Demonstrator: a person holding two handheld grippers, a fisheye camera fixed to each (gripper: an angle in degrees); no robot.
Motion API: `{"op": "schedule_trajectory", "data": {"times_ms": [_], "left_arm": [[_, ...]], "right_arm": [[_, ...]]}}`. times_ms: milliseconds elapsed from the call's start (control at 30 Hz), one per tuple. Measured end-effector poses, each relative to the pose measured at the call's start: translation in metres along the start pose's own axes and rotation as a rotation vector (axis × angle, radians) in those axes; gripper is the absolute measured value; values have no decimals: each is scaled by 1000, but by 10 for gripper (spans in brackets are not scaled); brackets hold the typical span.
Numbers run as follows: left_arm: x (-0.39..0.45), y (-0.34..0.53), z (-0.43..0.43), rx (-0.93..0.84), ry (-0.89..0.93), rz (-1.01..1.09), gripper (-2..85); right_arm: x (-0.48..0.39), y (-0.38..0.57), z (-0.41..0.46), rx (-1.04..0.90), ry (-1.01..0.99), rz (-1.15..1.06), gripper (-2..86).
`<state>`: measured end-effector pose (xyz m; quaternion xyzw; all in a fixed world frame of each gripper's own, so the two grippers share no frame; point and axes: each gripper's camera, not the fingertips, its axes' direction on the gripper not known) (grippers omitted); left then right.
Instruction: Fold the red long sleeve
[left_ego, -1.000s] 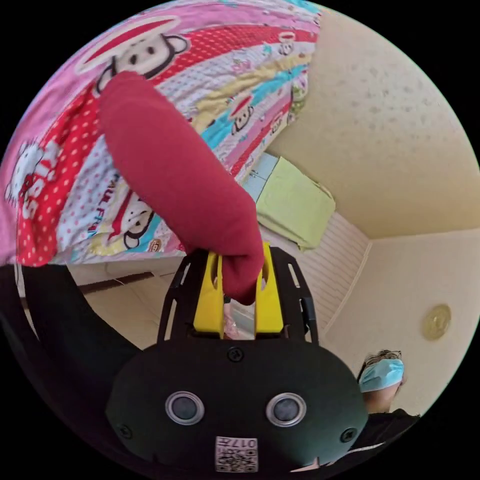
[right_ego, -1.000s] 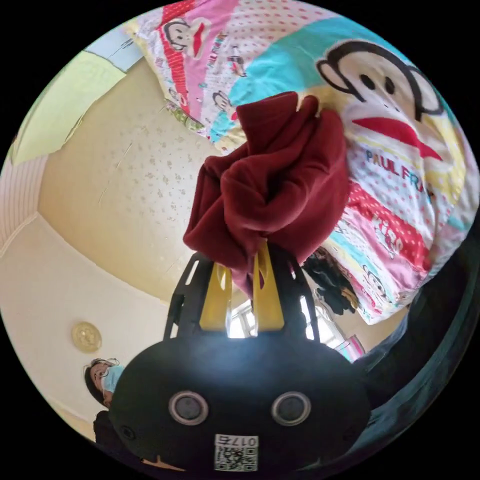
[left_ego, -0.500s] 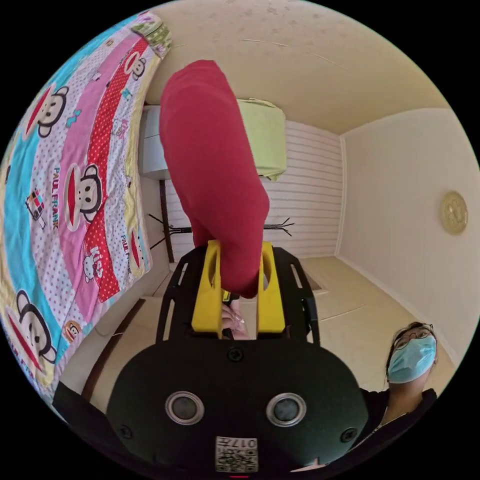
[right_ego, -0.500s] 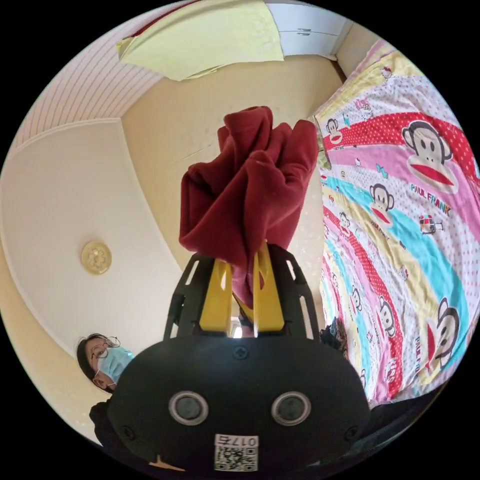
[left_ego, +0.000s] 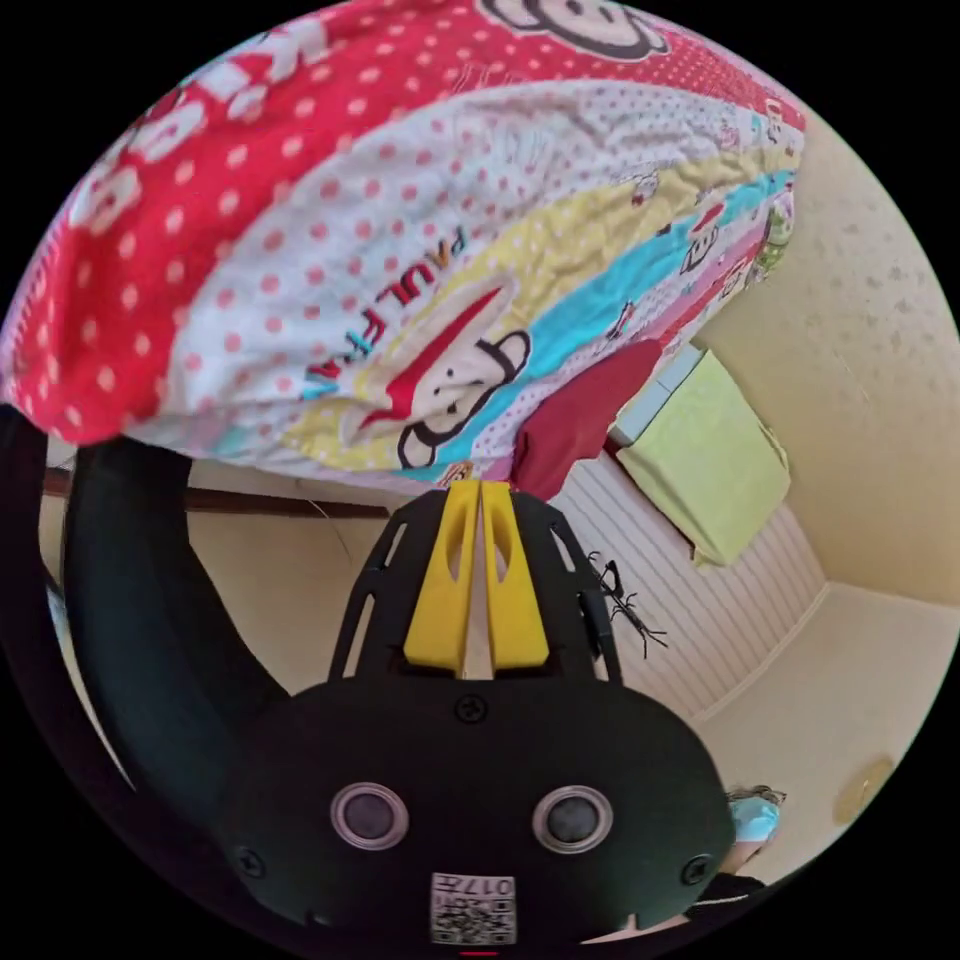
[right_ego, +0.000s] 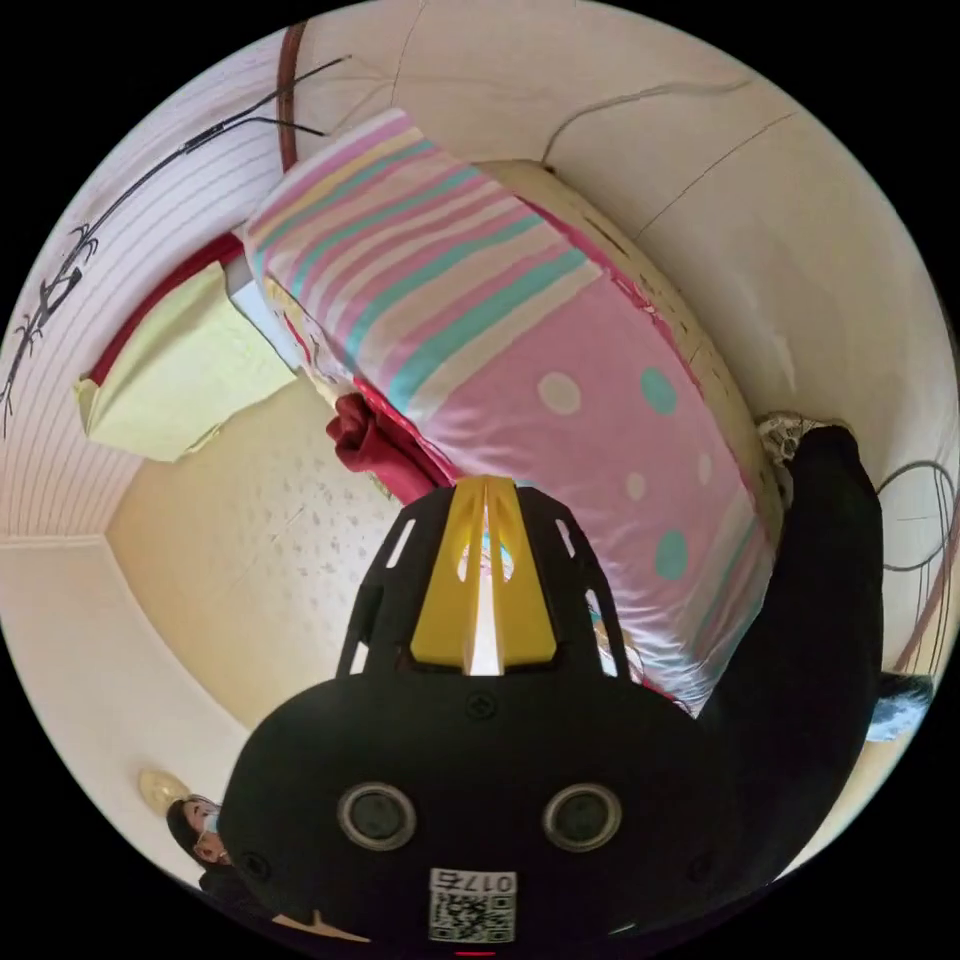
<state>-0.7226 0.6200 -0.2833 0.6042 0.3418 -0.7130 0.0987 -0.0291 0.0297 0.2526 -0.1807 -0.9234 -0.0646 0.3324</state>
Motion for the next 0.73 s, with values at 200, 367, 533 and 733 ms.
{"op": "schedule_trajectory", "data": {"times_ms": [200, 367, 533, 733], "left_arm": [[163, 40, -114, 103, -280, 672, -10], [221, 161, -169, 278, -567, 1014, -10], [156, 223, -201, 331, -571, 971, -10], [23, 257, -286, 416, -488, 718, -10]], "right_arm": [[-173, 12, 54, -236, 43, -569, 3], [-298, 144, 129, -474, 355, -1176, 4], [-267, 286, 187, -738, 437, -1374, 4], [-118, 392, 224, -1084, 540, -1022, 4]]}}
